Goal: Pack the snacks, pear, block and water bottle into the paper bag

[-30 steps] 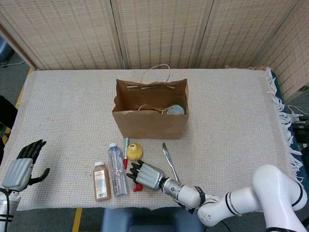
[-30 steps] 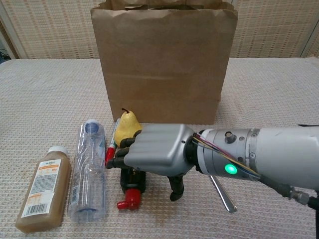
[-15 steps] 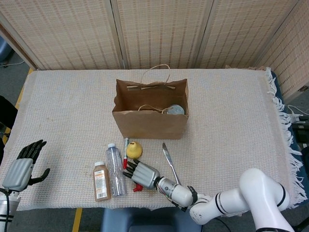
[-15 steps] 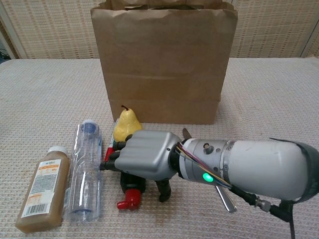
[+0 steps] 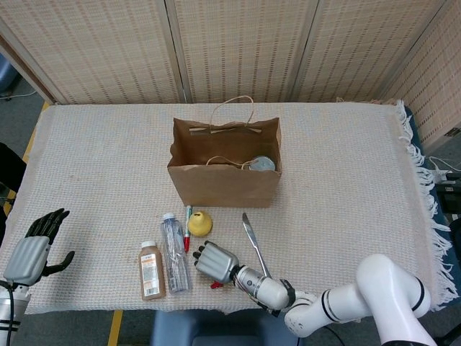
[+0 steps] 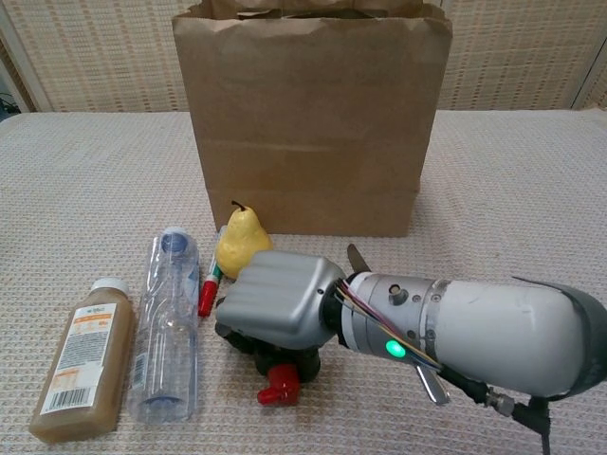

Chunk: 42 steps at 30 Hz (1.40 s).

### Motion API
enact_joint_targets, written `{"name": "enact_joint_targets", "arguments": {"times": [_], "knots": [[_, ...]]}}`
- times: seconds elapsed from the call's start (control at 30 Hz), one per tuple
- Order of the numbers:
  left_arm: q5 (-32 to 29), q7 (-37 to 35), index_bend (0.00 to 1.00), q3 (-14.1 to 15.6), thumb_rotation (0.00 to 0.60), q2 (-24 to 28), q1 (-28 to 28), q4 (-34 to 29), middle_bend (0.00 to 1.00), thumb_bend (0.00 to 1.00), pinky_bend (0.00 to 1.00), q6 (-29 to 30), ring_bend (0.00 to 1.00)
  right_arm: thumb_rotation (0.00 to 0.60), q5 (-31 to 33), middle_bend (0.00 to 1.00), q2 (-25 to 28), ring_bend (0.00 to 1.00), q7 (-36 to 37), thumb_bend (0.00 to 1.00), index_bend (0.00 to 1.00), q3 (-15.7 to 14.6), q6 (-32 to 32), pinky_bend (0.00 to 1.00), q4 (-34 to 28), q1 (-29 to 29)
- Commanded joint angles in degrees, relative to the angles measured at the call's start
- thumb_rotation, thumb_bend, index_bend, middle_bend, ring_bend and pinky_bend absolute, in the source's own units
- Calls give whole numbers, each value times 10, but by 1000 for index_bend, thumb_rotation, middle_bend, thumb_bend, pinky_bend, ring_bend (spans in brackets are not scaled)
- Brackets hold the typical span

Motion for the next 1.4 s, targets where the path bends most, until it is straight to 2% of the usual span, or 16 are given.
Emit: {"name": "enact_joint_targets", "arguments": {"times": [0.03, 0.3, 0.5, 0.6, 0.7, 0.9, 1.07, 1.4], "knots": [[0, 0, 0, 0, 600, 0, 0, 0, 0, 345, 69, 0, 0, 600, -9, 530, 10, 491, 2, 316, 689, -3, 6, 574, -11, -6], [0, 0, 0, 0, 600, 0, -1, 1, 0, 344, 69, -1, 0, 600, -38, 557, 64, 528, 7, 332, 729, -8, 44, 631, -76, -29], [-1, 2, 0, 0, 600, -1, 0, 1, 0, 345, 70, 0, 0, 600, -127, 557, 112, 528, 40, 331, 730, 9, 122, 631, -143, -58], [-2, 5, 0, 0, 600, -1, 0, 0, 0, 345, 70, 0, 0, 600, -162, 557, 137, 529, 44, 332, 730, 36, 166, 631, -174, -68], [-1, 9, 0, 0, 600, -1, 0, -1, 0, 346, 70, 1, 0, 600, -187, 559, 158, 529, 46, 332, 732, 77, 210, 630, -195, -76], [-1, 12, 0, 1, 600, -2, 1, -2, 0, 346, 69, 1, 0, 600, -199, 560, 169, 528, 53, 330, 731, 172, 293, 629, -203, -90], [0, 11, 0, 2, 600, -1, 1, -3, 0, 346, 70, 1, 0, 600, -129, 560, 163, 529, 11, 328, 721, 233, 319, 625, -186, -96], [0, 5, 0, 2, 600, 1, 2, -5, 0, 346, 69, 1, 0, 600, -38, 560, 133, 528, -34, 327, 697, 281, 313, 621, -72, -73]]}}
